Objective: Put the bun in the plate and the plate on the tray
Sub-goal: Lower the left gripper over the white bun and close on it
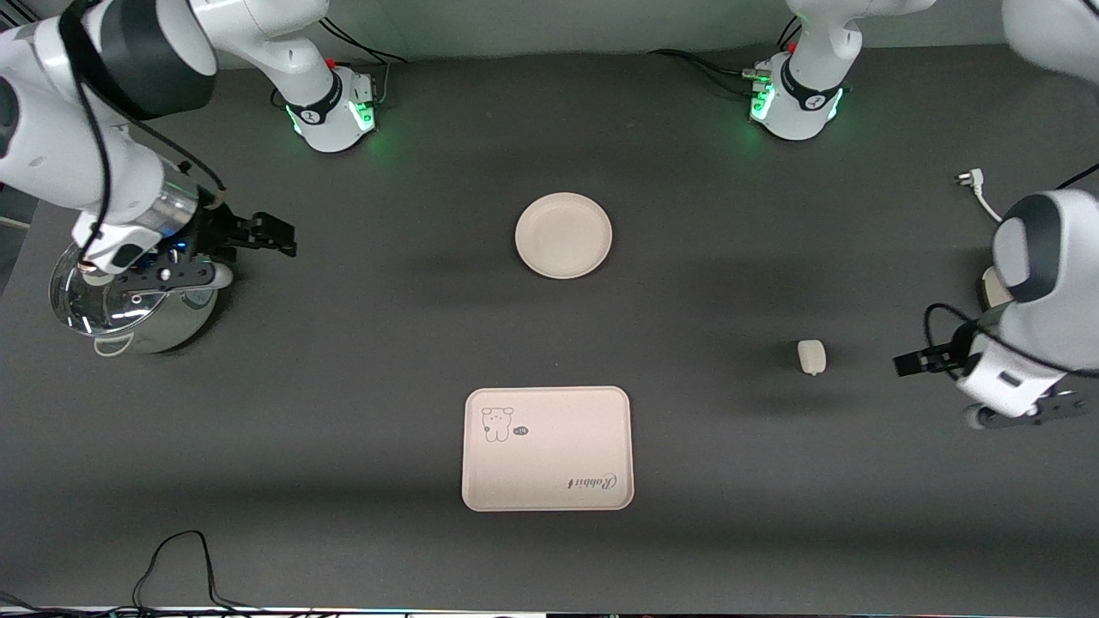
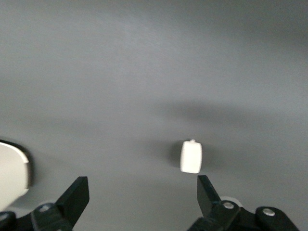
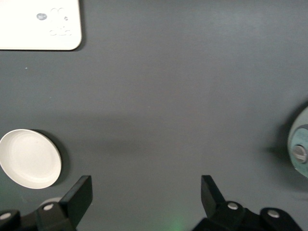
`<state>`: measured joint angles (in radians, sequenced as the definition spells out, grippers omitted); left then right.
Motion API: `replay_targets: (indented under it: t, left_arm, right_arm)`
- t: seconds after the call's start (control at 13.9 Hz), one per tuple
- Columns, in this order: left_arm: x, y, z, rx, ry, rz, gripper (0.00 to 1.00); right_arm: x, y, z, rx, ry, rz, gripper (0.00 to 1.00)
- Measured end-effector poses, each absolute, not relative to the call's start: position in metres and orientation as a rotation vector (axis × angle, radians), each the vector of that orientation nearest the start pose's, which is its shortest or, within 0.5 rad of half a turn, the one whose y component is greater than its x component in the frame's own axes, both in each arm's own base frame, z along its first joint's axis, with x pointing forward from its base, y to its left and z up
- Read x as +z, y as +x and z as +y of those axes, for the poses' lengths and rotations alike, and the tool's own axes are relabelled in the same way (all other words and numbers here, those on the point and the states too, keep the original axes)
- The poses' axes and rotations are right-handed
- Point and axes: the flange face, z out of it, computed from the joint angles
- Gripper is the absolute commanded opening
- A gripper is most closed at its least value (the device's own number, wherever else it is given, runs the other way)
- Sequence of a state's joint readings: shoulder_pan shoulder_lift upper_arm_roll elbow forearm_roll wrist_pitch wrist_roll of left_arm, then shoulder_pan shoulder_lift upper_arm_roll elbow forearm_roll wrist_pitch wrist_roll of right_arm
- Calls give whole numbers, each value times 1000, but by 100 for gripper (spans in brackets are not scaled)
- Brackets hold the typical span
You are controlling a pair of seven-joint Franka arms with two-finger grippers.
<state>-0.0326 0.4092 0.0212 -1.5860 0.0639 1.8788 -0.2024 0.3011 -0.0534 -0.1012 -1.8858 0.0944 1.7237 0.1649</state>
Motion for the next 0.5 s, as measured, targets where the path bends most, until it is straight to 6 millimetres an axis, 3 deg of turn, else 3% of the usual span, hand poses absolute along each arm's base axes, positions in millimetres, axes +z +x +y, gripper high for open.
replay_targets:
  t: [0.22, 0.5]
  left_arm:
    - [350, 668, -44, 202, -3058, -221, 100]
    - [285, 655, -49, 140, -3079, -200, 99]
  right_arm:
    - [524, 513, 141, 182, -3063, 32, 100]
    - [526, 499, 168, 178, -3066, 17, 100]
